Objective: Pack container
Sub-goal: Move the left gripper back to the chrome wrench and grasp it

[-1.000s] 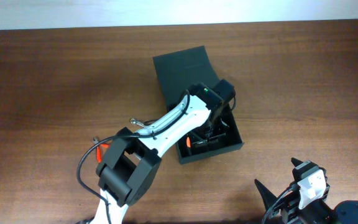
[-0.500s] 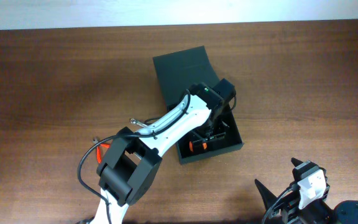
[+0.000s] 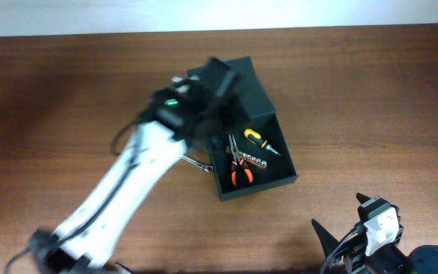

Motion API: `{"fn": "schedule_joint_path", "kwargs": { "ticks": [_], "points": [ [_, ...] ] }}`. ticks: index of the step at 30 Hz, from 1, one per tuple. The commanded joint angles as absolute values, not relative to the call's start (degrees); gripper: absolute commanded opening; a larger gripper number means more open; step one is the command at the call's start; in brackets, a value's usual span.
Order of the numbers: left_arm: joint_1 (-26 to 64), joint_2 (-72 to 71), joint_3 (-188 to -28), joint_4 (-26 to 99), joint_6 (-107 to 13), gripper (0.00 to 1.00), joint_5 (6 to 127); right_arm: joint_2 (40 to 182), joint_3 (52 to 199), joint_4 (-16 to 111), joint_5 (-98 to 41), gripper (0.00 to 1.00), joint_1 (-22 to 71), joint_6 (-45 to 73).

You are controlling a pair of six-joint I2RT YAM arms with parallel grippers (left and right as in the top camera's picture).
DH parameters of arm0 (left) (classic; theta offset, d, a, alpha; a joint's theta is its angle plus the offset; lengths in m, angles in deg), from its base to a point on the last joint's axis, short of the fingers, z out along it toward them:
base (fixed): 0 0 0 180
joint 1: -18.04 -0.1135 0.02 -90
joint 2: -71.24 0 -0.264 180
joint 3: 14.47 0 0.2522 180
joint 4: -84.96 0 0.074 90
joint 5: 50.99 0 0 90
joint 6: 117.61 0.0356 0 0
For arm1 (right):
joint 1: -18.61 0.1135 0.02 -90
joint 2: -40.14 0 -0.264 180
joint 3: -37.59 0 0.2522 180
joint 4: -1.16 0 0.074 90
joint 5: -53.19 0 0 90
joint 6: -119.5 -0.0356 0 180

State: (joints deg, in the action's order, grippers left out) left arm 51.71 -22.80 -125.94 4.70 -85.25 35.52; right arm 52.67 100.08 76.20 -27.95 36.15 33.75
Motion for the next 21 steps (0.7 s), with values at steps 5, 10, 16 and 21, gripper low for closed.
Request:
{"fn": "schedule_joint_path", "kwargs": {
  "ticks": [5,10,16,21],
  "points": [
    [41.33,-13.92,-109.92,5.59,-98.56,0.99,31.28,52.39,100.17,76.02,-28.65,0.98,35.69,33.05],
    [38.51,-14.27,-99.69,14.16,-103.53,0.99,34.21,52.39,100.17,76.02,-28.65,0.99,35.69,33.05],
    [38.46,-21.27,-97.02,20.19,-105.45,0.99,35.83,52.39,100.17,76.02,-28.65,0.99,35.69,33.05],
    [36.67,-27.71,-97.04,20.24,-109.14,0.98,40.35,52.39,100.17,76.02,-28.65,0.99,35.69,33.05]
  ]
}}
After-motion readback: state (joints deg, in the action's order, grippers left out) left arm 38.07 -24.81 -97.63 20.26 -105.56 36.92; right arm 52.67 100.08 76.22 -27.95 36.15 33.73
